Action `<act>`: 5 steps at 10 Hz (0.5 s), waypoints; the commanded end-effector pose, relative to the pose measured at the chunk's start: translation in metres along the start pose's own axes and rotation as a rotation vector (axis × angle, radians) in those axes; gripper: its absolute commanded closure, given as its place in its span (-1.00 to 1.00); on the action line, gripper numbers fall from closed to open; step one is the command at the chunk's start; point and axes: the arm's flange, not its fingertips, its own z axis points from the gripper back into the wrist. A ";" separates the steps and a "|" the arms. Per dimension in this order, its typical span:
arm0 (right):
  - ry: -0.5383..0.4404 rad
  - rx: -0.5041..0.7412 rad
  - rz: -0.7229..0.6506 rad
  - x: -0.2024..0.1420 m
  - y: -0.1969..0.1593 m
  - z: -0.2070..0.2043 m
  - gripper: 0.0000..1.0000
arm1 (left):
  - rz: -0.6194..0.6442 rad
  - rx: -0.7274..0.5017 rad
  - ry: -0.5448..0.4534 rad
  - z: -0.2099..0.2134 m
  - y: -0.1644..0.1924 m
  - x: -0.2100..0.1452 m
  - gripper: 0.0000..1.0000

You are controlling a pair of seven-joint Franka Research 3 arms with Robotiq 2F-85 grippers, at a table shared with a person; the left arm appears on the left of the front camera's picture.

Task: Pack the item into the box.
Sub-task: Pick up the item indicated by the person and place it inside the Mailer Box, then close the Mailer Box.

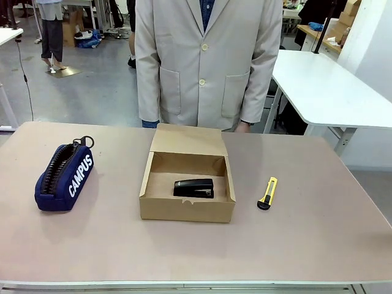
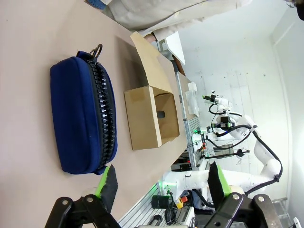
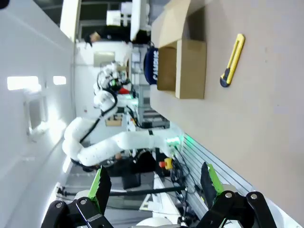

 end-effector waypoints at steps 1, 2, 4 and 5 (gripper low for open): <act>0.098 -0.051 0.063 0.001 0.005 -0.005 -1.00 | -0.021 -0.022 -0.012 -0.001 -0.001 0.000 -1.00; 0.098 -0.051 0.063 0.001 0.005 -0.005 -1.00 | -0.021 -0.022 -0.012 -0.001 -0.001 0.000 -1.00; 0.098 -0.051 0.063 0.001 0.005 -0.005 -1.00 | -0.021 -0.022 -0.012 -0.001 -0.001 0.000 -1.00; 0.098 -0.051 0.063 0.001 0.005 -0.005 -1.00 | -0.021 -0.022 -0.012 -0.001 -0.001 0.000 -1.00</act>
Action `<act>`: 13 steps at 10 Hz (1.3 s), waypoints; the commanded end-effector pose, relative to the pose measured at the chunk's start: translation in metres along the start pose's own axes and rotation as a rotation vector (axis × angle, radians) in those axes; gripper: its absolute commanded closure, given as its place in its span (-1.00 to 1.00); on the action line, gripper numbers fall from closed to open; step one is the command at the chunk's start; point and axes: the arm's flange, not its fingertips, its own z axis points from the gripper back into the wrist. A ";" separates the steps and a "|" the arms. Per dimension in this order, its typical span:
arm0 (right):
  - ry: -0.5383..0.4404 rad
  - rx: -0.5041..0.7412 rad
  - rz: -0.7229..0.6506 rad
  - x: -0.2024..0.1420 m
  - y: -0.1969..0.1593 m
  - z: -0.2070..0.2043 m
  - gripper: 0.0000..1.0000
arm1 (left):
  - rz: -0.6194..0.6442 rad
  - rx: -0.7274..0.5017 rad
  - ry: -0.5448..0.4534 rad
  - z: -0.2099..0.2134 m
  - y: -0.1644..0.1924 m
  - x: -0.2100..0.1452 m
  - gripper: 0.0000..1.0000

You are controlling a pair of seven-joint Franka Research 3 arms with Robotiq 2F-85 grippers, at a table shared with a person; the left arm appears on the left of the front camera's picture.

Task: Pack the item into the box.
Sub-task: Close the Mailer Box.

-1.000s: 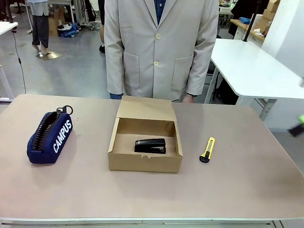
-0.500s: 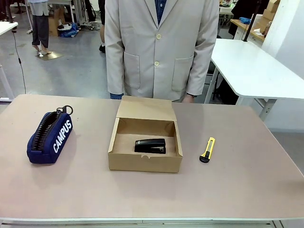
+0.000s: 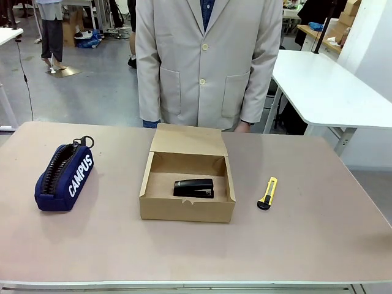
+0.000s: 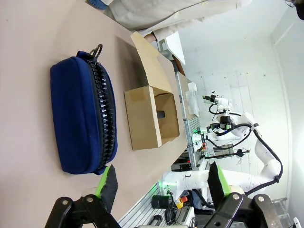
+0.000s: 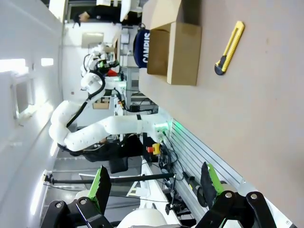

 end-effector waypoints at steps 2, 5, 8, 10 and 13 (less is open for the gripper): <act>0.011 0.002 0.019 -0.004 0.001 0.005 -1.00 | -0.021 -0.022 -0.012 -0.001 -0.001 0.000 -1.00; 0.011 0.002 0.019 -0.004 0.001 0.005 -1.00 | -0.021 -0.022 -0.012 -0.001 -0.001 0.000 -1.00; 0.011 0.002 0.019 -0.004 0.001 0.005 -1.00 | -0.021 -0.022 -0.012 -0.001 -0.001 0.000 -1.00; 0.011 0.002 0.019 -0.004 0.001 0.005 -1.00 | -0.021 -0.022 -0.012 -0.001 -0.001 0.000 -1.00; 0.011 0.002 0.019 -0.004 0.001 0.005 -1.00 | -0.021 -0.022 -0.012 -0.001 -0.001 0.000 -1.00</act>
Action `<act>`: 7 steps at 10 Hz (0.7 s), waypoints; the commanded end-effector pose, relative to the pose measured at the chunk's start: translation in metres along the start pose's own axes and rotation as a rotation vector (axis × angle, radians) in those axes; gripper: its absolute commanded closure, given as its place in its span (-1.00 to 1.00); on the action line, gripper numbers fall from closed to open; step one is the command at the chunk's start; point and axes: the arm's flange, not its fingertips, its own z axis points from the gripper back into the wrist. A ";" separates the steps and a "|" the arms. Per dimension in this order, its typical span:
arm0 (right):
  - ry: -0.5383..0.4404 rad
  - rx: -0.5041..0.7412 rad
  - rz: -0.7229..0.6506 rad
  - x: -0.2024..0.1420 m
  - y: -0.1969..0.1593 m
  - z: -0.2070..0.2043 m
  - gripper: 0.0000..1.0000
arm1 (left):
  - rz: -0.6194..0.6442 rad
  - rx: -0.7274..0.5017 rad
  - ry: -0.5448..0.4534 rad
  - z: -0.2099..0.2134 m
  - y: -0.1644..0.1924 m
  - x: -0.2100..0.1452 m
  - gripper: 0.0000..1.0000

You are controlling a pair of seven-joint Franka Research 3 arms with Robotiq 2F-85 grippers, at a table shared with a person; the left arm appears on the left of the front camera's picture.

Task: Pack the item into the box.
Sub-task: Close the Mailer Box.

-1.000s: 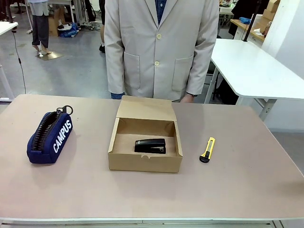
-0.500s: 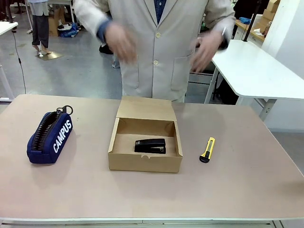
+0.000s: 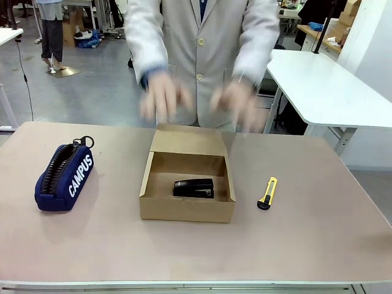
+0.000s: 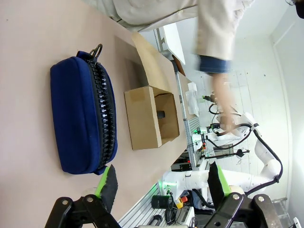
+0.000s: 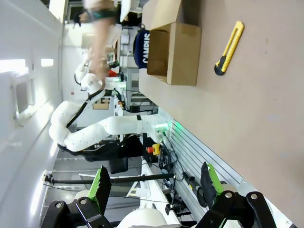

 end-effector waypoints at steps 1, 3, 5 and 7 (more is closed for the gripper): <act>0.013 0.002 0.019 -0.003 0.001 0.005 -1.00 | -0.021 -0.022 -0.012 -0.001 -0.001 0.000 -1.00; 0.013 0.002 0.019 -0.003 0.001 0.005 -1.00 | -0.021 -0.022 -0.012 -0.001 -0.001 0.000 -1.00; 0.013 0.002 0.019 -0.003 0.001 0.005 -1.00 | -0.021 -0.022 -0.012 -0.001 -0.001 0.000 -1.00; 0.013 0.002 0.019 -0.003 0.001 0.005 -1.00 | -0.021 -0.022 -0.012 -0.001 -0.001 0.000 -1.00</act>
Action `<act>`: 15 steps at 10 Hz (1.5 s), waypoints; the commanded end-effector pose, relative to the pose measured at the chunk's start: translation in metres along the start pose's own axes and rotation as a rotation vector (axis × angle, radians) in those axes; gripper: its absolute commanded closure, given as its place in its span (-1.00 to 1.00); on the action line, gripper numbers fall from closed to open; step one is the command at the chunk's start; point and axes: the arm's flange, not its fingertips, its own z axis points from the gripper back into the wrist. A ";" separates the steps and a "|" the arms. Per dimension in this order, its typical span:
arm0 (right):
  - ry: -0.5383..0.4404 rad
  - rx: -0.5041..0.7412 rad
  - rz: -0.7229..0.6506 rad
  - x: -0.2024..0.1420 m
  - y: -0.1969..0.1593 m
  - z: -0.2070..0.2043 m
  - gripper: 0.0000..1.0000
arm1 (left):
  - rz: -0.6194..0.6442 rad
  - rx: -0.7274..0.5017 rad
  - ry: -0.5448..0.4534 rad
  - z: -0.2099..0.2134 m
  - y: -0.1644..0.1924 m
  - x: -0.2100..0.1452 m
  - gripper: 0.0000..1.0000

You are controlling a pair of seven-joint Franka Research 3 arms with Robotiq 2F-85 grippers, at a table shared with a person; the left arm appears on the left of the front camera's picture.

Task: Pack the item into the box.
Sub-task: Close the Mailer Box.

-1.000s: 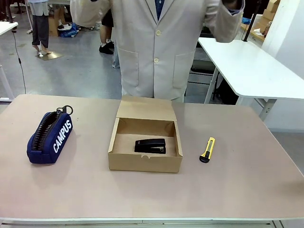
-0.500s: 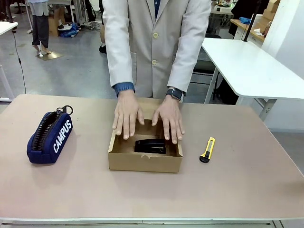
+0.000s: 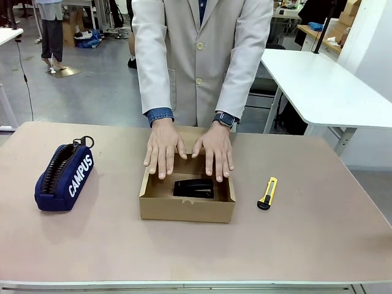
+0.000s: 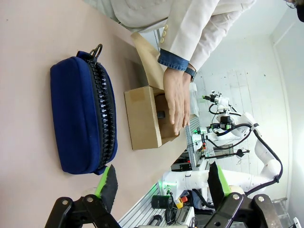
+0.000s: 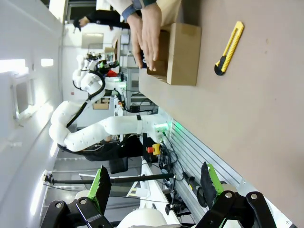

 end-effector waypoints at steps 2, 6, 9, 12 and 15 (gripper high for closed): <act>0.000 0.000 0.000 0.000 0.000 0.000 -1.00 | 0.000 0.000 0.000 0.000 0.000 0.000 -1.00; 0.031 0.118 0.066 0.040 0.066 -0.103 -1.00 | -0.081 -0.078 0.212 -0.133 -0.046 0.000 -1.00; 0.113 0.113 0.013 0.053 0.084 -0.194 -1.00 | -0.130 -0.112 0.215 -0.210 -0.066 -0.023 -1.00; 0.125 0.122 0.013 0.053 0.081 -0.203 -1.00 | -0.112 -0.096 0.270 -0.202 -0.066 0.002 -1.00; 0.037 0.098 -0.097 0.083 0.079 -0.229 -1.00 | -0.066 -0.068 0.228 -0.251 -0.065 0.024 -1.00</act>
